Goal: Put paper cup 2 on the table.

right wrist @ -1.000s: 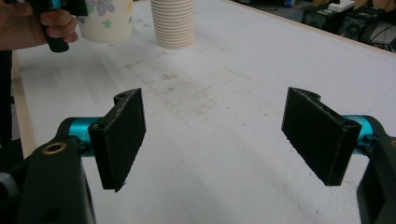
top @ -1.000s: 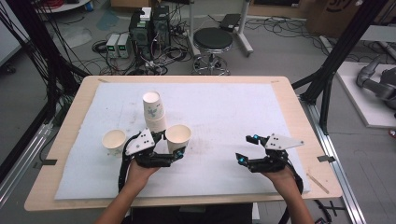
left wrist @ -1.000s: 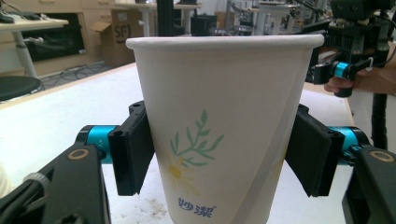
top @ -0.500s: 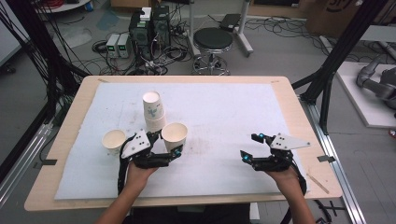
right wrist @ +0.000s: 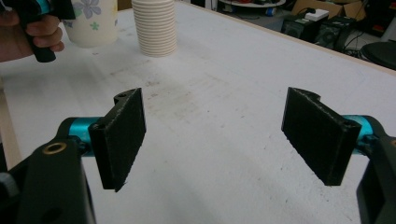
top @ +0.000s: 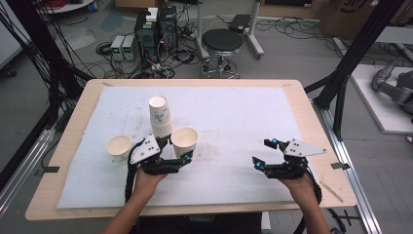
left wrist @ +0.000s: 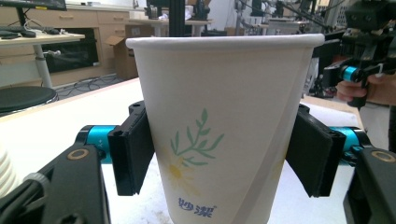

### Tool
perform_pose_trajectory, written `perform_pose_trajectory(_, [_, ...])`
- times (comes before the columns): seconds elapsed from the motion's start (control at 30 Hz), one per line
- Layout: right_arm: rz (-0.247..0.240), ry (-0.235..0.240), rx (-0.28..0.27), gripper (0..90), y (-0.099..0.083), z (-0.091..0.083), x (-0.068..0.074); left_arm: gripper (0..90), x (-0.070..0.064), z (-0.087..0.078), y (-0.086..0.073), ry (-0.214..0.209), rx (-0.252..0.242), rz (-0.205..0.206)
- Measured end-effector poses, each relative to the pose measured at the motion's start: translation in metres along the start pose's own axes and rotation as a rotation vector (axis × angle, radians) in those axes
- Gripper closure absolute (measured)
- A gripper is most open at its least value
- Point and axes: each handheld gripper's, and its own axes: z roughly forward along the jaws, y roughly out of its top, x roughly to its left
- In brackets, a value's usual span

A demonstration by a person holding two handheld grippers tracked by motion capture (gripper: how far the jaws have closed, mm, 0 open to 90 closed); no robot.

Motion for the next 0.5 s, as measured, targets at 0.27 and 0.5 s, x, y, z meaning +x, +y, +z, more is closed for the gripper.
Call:
perform_pose_trajectory(0.27, [-0.002, 0.004, 0.003, 22.5, 0.000, 0.002, -0.001, 30.4, 0.001, 0.037, -0.001, -0.013, 0.028, -0.024])
perform_pose_trajectory(0.5, [0.001, 0.016, 0.003, 22.5, -0.001, 0.002, -0.001, 30.4, 0.001, 0.062, -0.008, -0.026, 0.101, -0.054])
